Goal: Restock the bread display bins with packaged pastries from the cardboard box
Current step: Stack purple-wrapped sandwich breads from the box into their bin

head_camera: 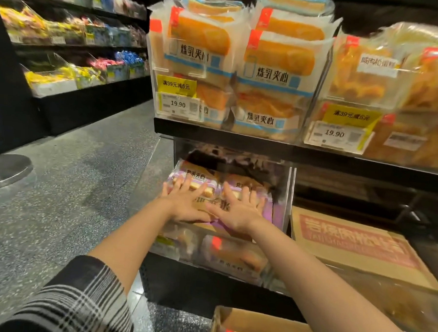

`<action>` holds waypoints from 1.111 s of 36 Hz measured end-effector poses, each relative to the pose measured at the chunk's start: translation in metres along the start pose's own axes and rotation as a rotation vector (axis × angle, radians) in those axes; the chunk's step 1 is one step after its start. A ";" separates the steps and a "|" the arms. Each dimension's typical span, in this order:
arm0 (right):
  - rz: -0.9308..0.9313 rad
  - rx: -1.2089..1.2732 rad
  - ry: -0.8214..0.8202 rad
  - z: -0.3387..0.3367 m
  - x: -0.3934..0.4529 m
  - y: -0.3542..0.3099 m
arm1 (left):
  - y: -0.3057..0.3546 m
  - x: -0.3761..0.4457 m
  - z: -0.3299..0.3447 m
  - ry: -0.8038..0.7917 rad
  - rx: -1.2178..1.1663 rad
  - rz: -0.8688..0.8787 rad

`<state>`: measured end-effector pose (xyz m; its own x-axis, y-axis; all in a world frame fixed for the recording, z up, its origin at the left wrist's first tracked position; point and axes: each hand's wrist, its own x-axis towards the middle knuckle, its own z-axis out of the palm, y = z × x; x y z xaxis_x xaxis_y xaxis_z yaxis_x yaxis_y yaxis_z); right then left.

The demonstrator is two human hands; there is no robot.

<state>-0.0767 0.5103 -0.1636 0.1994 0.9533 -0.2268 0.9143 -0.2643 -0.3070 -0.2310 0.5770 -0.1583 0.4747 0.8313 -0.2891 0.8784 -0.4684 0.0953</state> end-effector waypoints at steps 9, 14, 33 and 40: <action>-0.216 0.409 0.326 -0.015 -0.037 0.006 | 0.010 -0.022 -0.004 0.566 -0.197 0.107; -0.337 0.404 0.302 -0.037 -0.091 0.019 | 0.031 -0.055 0.013 0.772 -0.681 0.253; -0.281 0.327 0.020 0.039 -0.245 0.157 | 0.134 -0.173 0.101 -0.285 -0.323 0.528; -0.308 0.254 -0.111 0.078 -0.266 0.162 | 0.139 -0.188 0.119 -0.780 -0.182 0.593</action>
<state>-0.0092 0.2022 -0.2247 -0.1215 0.9756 -0.1828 0.8064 -0.0103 -0.5913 -0.2049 0.3198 -0.2037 0.7272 0.0173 -0.6862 0.5371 -0.6368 0.5532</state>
